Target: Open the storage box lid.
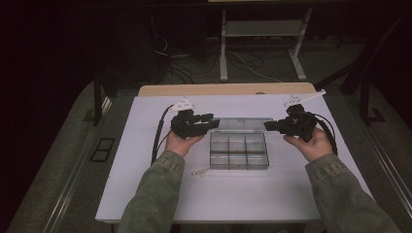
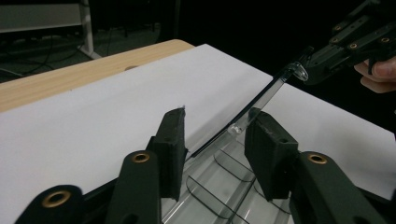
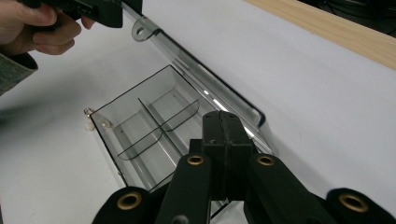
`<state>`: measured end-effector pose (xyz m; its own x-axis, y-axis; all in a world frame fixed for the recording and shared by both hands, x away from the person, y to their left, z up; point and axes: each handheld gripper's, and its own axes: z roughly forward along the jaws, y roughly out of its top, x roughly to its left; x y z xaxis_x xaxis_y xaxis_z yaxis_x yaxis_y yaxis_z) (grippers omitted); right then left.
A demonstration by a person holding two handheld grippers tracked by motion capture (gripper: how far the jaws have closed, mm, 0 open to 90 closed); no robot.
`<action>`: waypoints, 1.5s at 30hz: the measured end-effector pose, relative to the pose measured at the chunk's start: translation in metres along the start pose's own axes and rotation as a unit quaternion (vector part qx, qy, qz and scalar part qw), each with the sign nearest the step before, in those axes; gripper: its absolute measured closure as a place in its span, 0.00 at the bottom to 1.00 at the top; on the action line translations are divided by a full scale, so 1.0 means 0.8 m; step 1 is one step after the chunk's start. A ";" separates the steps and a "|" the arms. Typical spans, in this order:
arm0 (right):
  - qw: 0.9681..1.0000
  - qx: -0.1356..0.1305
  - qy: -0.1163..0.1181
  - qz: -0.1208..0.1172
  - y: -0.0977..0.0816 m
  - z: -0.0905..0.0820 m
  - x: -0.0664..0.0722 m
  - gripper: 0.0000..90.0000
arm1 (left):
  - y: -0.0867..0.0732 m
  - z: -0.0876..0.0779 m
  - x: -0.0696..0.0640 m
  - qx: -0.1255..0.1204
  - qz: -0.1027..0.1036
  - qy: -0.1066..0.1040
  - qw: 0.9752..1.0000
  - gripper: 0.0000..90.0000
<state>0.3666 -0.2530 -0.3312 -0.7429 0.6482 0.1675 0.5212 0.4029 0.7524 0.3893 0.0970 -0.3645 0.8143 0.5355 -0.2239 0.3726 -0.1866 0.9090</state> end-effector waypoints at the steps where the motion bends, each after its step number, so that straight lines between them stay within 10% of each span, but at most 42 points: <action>1: 1.000 0.000 -0.001 0.001 0.000 -0.001 0.000 0.99 | 0.000 0.000 0.000 -0.003 0.000 -0.001 1.000 0.66; 18: 0.999 -0.007 -0.011 0.034 -0.022 -0.016 -0.017 0.86 | 0.005 0.001 0.005 -0.007 0.005 -0.002 1.000 0.71; 30: 0.998 -0.029 -0.022 0.058 -0.015 -0.008 -0.029 0.56 | 0.004 0.004 0.009 -0.012 0.003 -0.003 1.000 0.71; 45: 0.998 -0.051 -0.013 0.037 0.010 0.016 -0.033 0.70 | 0.002 0.005 0.017 -0.016 -0.008 0.001 1.000 0.71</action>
<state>0.3957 -0.2586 -0.3382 -0.6921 0.6911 0.2083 0.5273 0.2871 0.7997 0.4027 0.1004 -0.3678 0.8075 0.5395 -0.2384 0.3714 -0.1509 0.9161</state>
